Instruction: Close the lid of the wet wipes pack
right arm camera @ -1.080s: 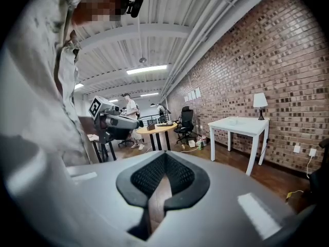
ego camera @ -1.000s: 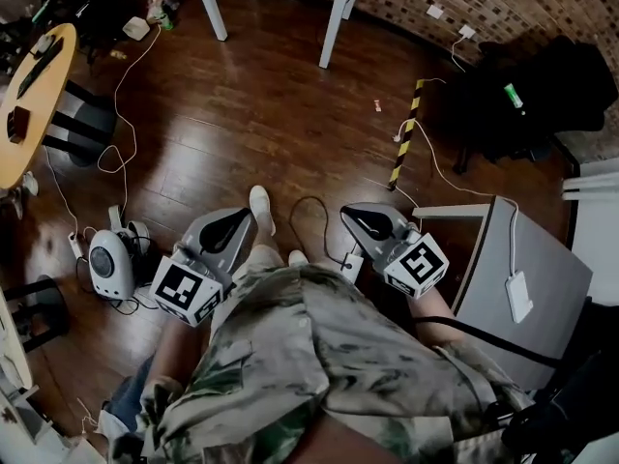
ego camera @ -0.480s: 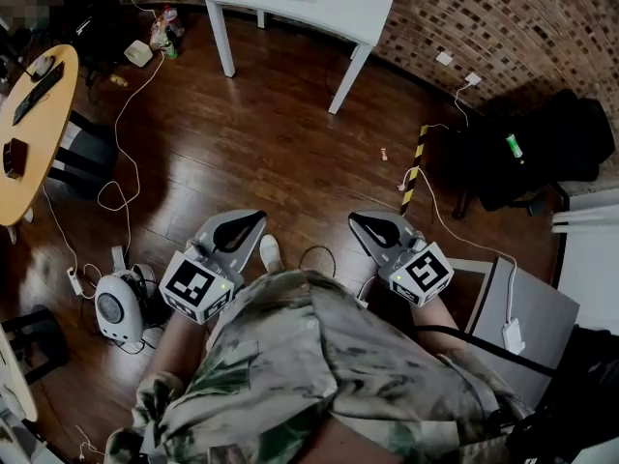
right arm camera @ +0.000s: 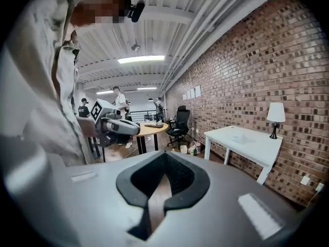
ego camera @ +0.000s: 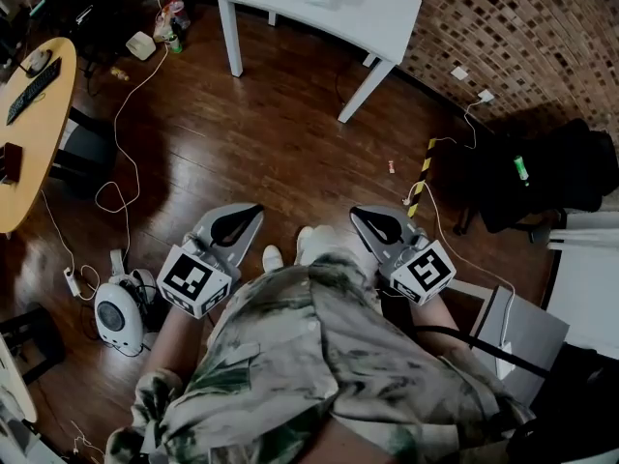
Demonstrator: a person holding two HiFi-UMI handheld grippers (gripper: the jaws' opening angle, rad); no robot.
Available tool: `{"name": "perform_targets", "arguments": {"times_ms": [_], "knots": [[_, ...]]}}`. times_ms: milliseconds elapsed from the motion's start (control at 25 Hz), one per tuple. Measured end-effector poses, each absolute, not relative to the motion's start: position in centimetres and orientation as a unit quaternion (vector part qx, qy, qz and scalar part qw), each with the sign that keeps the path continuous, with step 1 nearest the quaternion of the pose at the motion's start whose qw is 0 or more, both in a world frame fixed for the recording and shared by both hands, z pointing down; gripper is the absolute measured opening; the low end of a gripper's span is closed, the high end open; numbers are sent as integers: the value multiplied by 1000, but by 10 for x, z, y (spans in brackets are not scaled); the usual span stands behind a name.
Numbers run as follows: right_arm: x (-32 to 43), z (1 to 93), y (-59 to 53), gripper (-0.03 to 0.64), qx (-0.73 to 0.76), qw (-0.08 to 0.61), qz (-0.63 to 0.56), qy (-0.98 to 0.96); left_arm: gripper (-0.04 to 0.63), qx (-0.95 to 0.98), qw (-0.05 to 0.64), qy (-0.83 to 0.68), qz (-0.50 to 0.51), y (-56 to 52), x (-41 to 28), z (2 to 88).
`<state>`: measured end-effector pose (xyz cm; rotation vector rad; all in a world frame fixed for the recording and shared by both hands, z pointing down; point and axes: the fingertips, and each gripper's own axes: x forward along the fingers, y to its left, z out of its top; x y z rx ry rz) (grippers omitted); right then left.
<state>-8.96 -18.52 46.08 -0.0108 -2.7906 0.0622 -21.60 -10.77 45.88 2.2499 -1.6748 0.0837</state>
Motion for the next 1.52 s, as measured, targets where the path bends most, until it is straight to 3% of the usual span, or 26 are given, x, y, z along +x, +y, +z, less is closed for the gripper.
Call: {"name": "perform_targets", "arguments": {"times_ms": [360, 920, 1520], "knots": [[-147, 480, -288, 6, -25, 159, 26, -987, 0, 774, 166, -610, 44, -199, -268, 470], [-212, 488, -506, 6, -36, 123, 33, -991, 0, 773, 171, -606, 79, -427, -322, 454], [-287, 529, -632, 6, 2, 133, 55, -990, 0, 801, 159, -571, 81, -555, -379, 470]]}}
